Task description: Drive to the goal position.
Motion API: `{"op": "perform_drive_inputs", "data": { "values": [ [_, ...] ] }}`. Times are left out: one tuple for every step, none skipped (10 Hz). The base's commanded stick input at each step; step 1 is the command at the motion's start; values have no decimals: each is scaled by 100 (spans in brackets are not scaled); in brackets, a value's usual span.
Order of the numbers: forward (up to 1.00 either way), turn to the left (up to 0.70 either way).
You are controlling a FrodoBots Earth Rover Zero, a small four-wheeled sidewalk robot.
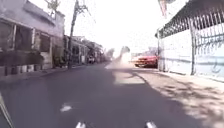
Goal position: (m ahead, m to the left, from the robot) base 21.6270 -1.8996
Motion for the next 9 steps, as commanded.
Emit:
{"op": "perform_drive_inputs", "data": {
  "values": [
    [70, 0],
    [70, 0],
    [70, 0],
    [70, 0],
    [70, 0],
    [70, 0],
    [70, 0],
    [70, 0],
    [70, 0]
  ]
}}
